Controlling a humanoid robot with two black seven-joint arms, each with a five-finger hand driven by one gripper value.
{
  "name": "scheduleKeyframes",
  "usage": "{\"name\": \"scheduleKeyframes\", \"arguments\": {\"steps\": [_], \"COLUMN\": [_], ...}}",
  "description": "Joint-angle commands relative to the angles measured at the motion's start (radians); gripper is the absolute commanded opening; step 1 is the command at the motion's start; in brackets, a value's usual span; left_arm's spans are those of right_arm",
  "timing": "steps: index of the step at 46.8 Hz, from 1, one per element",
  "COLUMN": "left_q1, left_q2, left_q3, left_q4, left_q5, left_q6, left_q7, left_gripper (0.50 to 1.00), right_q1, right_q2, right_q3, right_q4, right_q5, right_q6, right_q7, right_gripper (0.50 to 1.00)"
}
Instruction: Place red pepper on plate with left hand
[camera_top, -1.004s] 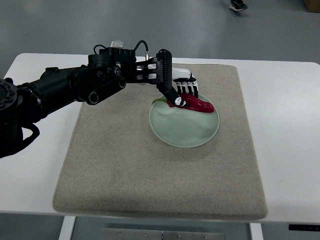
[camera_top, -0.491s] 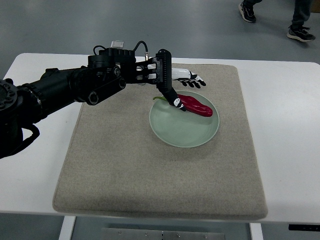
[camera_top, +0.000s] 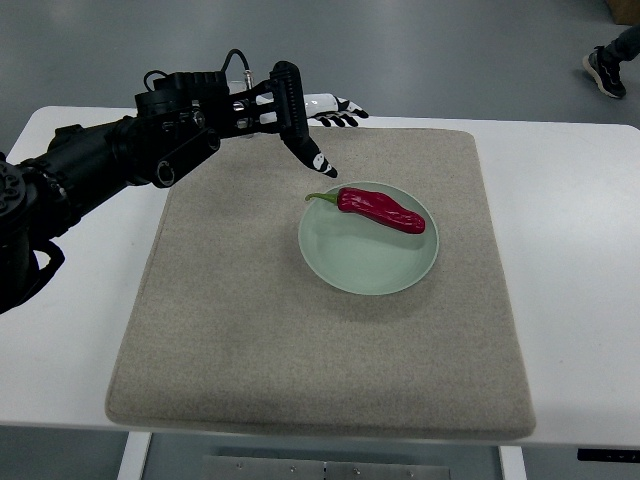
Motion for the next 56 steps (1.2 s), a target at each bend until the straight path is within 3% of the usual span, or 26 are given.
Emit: {"name": "scheduleKeyframes", "arguments": {"steps": [1, 14, 23, 26, 34, 41, 50, 56], "left_q1": [0.003, 0.008, 0.035, 0.045, 0.055, 0.058, 0.068, 0.091], "left_q2": [0.0, -0.009, -0.014, -0.015, -0.035, -0.049, -0.049, -0.049], "left_q3": [0.001, -0.002, -0.033, -0.056, -0.122, -0.157, -0.168, -0.172], "left_q4": [0.05, 0.153, 0.183, 0.188, 0.188, 0.191, 0.192, 0.246], "left_q5": [-0.052, -0.283, -0.582, -0.685, -0.906, -1.053, -1.242, -1.33], "left_q6": [0.014, 0.09, 0.172, 0.206, 0.28, 0.335, 0.303, 0.163], "left_q7": [0.0, 0.001, 0.024, 0.052, 0.202, 0.238, 0.236, 0.235], "left_gripper": [0.964, 0.975, 0.975, 0.975, 0.975, 0.977, 0.979, 0.979], "right_q1": [0.0, 0.0, 0.0, 0.0, 0.0, 0.0, 0.0, 0.0], "right_q2": [0.0, 0.0, 0.0, 0.0, 0.0, 0.0, 0.0, 0.0], "right_q3": [0.001, 0.001, -0.001, -0.001, 0.001, 0.001, 0.001, 0.001], "right_q4": [0.0, 0.0, 0.0, 0.0, 0.0, 0.0, 0.0, 0.0], "right_q5": [0.0, 0.0, 0.0, 0.0, 0.0, 0.0, 0.0, 0.0], "right_q6": [0.0, 0.0, 0.0, 0.0, 0.0, 0.0, 0.0, 0.0], "right_q7": [0.0, 0.0, 0.0, 0.0, 0.0, 0.0, 0.0, 0.0], "right_gripper": [0.932, 0.932, 0.932, 0.932, 0.932, 0.932, 0.932, 0.932]}}
